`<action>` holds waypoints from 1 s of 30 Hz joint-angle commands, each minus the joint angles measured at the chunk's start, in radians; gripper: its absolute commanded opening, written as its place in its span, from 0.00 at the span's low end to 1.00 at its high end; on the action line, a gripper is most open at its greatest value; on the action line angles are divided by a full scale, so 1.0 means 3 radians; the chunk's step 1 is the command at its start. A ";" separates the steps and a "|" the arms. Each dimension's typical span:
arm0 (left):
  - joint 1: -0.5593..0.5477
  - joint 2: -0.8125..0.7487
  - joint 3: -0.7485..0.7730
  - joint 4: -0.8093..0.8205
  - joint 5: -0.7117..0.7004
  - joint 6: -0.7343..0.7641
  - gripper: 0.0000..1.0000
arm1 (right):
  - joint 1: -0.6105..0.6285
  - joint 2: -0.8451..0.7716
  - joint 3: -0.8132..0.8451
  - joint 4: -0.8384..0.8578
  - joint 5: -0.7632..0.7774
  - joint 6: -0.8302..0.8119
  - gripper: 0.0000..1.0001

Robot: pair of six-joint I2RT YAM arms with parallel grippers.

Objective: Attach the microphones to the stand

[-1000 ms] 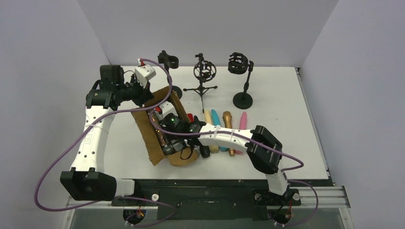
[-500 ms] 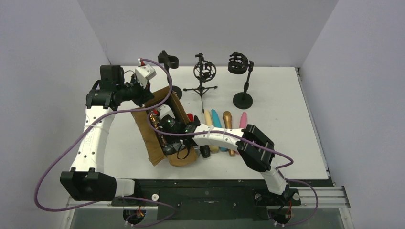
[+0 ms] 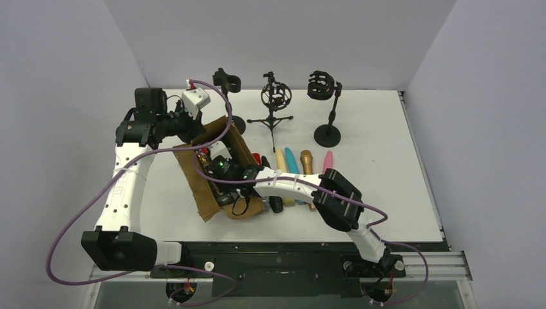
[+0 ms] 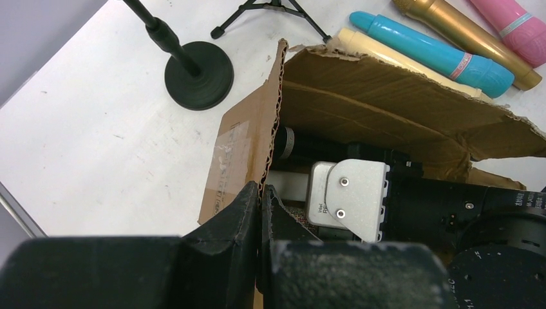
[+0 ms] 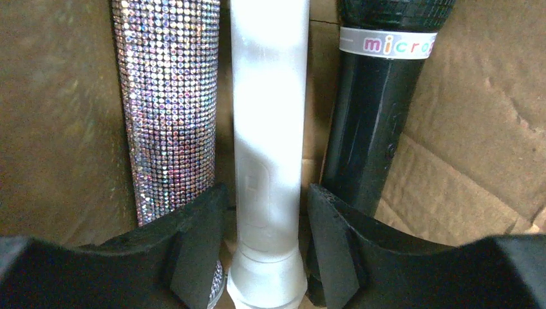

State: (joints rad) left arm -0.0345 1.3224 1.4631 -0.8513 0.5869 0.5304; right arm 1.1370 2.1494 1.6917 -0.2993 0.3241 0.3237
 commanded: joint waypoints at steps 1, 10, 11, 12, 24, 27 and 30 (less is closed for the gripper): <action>-0.0018 -0.0115 0.0133 0.0070 0.0262 -0.0030 0.00 | -0.0001 0.0209 -0.0026 -0.0067 0.0010 -0.0051 0.54; -0.0018 -0.0128 0.0134 0.0059 0.0202 0.0019 0.00 | 0.0029 -0.0138 -0.0181 0.0100 -0.0017 -0.0078 0.04; -0.0018 -0.0128 0.0134 0.0048 0.0181 0.0035 0.00 | 0.0035 -0.0190 -0.0180 0.0112 -0.0021 -0.0080 0.03; -0.0018 -0.0131 0.0131 0.0044 0.0173 0.0049 0.00 | 0.0040 -0.0281 -0.0172 0.0118 -0.0019 -0.0090 0.01; -0.0017 -0.0150 0.0090 0.0040 0.0094 0.0097 0.00 | 0.0070 -0.1073 -0.0214 0.0097 0.0033 -0.0110 0.00; -0.0018 -0.0162 0.0072 0.0046 0.0082 0.0111 0.00 | 0.0083 -0.1246 -0.0298 0.0071 0.0050 -0.0100 0.00; -0.0017 -0.0173 0.0056 0.0050 0.0070 0.0123 0.00 | 0.0086 -0.1428 -0.0475 0.0026 0.0089 -0.0094 0.00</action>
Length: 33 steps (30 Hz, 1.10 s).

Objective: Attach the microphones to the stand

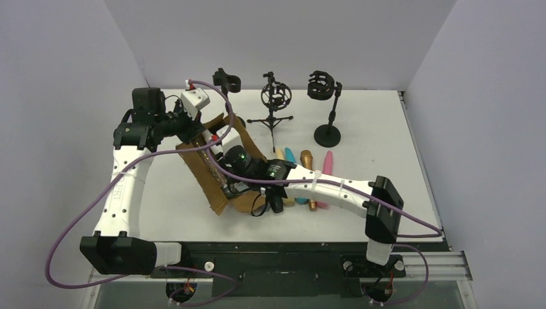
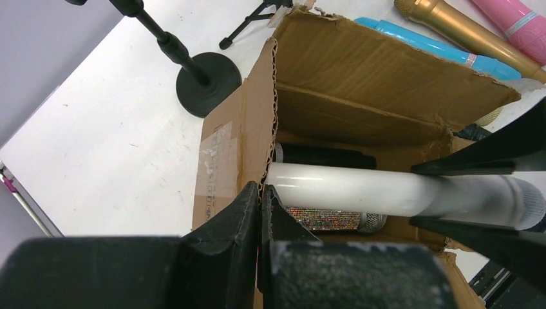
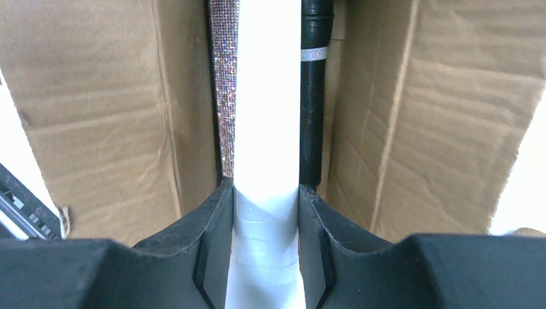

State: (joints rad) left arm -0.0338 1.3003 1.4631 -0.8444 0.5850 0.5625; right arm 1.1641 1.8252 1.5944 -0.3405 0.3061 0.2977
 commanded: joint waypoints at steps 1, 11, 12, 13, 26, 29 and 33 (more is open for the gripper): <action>-0.0020 -0.0103 0.0051 0.0034 0.0073 0.0017 0.00 | -0.0004 -0.0462 -0.0202 0.0161 0.0168 -0.0004 0.00; -0.0020 -0.0091 0.0042 0.0046 0.0061 0.0007 0.00 | -0.0025 -0.1508 -0.1095 0.0021 0.0653 0.0007 0.00; -0.0020 -0.0093 0.0042 0.0044 0.0060 0.0007 0.00 | -0.0033 -0.1567 -0.1144 -0.0044 0.0688 0.0041 0.00; -0.0019 -0.0094 0.0038 0.0046 0.0060 0.0011 0.00 | -0.0058 -0.1692 -0.1251 -0.0078 0.0749 0.0061 0.00; -0.0015 -0.0095 -0.0008 0.0066 0.0127 -0.0015 0.00 | -0.1766 -0.2427 -0.2590 -0.0379 0.0420 0.0765 0.00; -0.0015 -0.0087 -0.0014 0.0063 0.0142 -0.0019 0.00 | -0.2043 -0.2323 -0.2671 -0.0340 0.0298 0.0789 0.00; -0.0011 -0.0061 -0.0009 0.0063 0.0208 -0.0056 0.00 | -0.2214 -0.2033 -0.2680 -0.0298 0.0245 0.0761 0.00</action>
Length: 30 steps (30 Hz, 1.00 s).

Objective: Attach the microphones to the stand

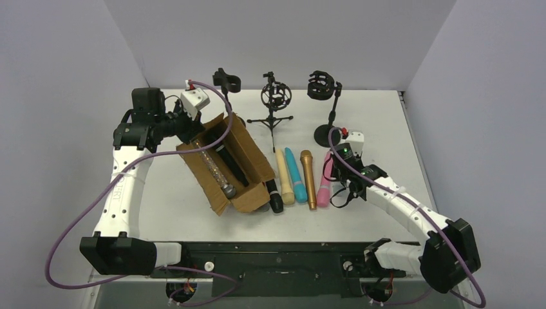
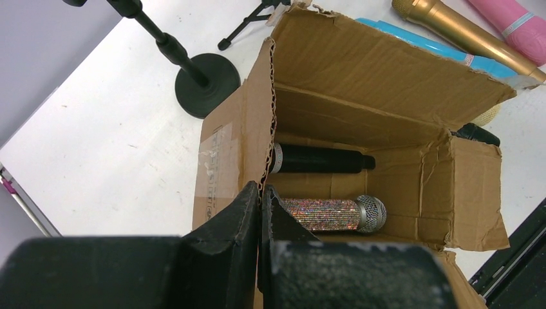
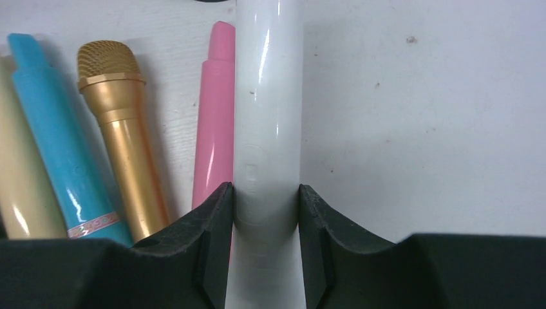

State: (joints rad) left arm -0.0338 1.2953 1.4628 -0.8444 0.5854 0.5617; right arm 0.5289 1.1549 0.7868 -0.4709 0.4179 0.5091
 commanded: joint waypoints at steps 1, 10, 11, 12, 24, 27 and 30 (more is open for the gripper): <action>-0.0010 -0.0038 -0.0004 0.0063 0.0241 -0.0069 0.00 | -0.0118 0.0315 -0.0004 0.0155 -0.0167 0.0057 0.00; -0.0010 0.0002 0.0009 0.0079 0.0294 -0.0105 0.00 | -0.0132 0.0851 -0.0230 0.0549 -0.0356 0.0096 0.09; -0.0008 0.0000 0.0005 0.0075 0.0295 -0.0102 0.00 | -0.0132 0.0865 -0.0227 0.0563 -0.0363 0.0096 0.09; -0.0009 -0.0002 0.0003 0.0075 0.0294 -0.0095 0.00 | -0.0132 0.0888 -0.0212 0.0565 -0.0389 0.0097 0.09; 0.0244 0.0330 0.0679 -0.1099 0.0815 0.0720 0.00 | 0.0071 0.1049 -0.0140 0.0660 -0.0719 0.0207 0.12; 0.0323 0.0442 0.0896 -0.1413 0.0766 0.1045 0.00 | 0.0192 0.1033 -0.0169 0.0690 -0.0669 0.0273 0.11; 0.0378 0.0462 0.0919 -0.1545 0.0734 0.1225 0.00 | 0.0261 0.1016 -0.0186 0.0729 -0.0641 0.0339 0.11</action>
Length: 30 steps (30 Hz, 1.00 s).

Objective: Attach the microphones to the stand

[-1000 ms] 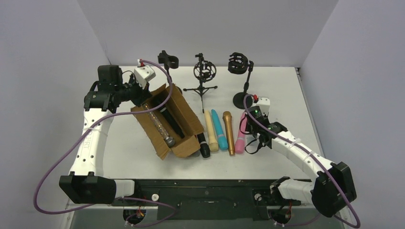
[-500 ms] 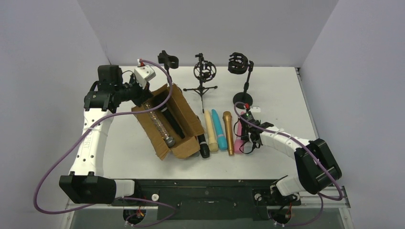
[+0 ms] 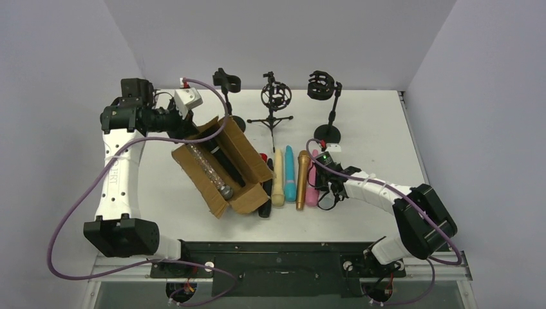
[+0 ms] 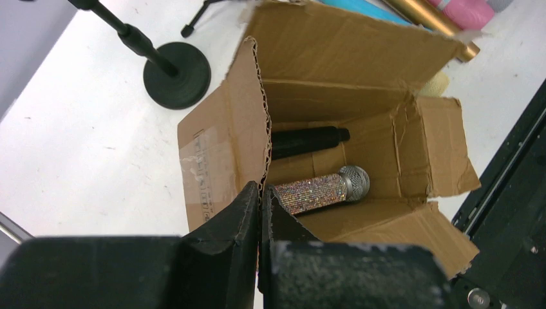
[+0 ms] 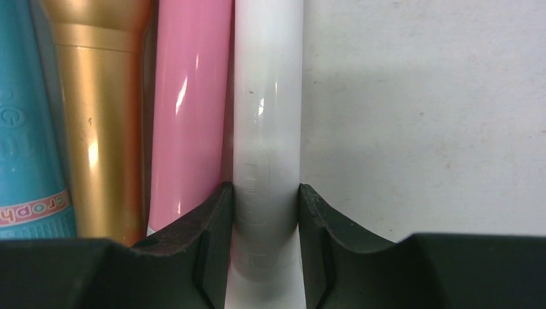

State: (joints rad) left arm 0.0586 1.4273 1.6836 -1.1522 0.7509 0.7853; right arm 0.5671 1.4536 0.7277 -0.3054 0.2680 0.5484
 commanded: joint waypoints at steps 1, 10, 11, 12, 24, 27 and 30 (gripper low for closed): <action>0.0079 0.0022 0.0188 -0.0540 0.0145 0.0578 0.00 | 0.0169 0.0016 0.0012 0.0183 -0.0138 0.0218 0.11; 0.0072 -0.0048 0.0043 -0.0462 0.0073 0.0693 0.00 | 0.0241 0.0070 0.0100 0.0181 -0.0116 0.0203 0.16; 0.0071 -0.0071 -0.0003 -0.0300 0.0076 0.0659 0.00 | 0.0234 0.0069 0.0103 0.0166 -0.0103 0.0186 0.20; 0.0073 -0.0140 -0.0136 -0.0165 0.0071 0.0537 0.00 | 0.0207 0.0065 0.0105 0.0155 -0.0082 0.0176 0.27; -0.0093 -0.0548 -0.0946 0.1474 -0.0268 -0.0388 0.00 | 0.0115 -0.0270 0.0253 -0.0085 0.0032 0.0068 0.55; -0.0093 -0.0610 -0.1025 0.1573 -0.0269 -0.0437 0.00 | 0.0181 -0.0449 0.0324 -0.0151 0.0219 0.0060 0.55; -0.0093 -0.0650 -0.1054 0.1590 -0.0254 -0.0459 0.00 | 0.0501 -0.0851 0.0470 -0.0181 0.0483 -0.0040 0.55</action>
State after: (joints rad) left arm 0.0395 1.2812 1.3750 -0.7471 0.6476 0.6968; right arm 0.6197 1.3540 0.7788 -0.3553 0.2928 0.5716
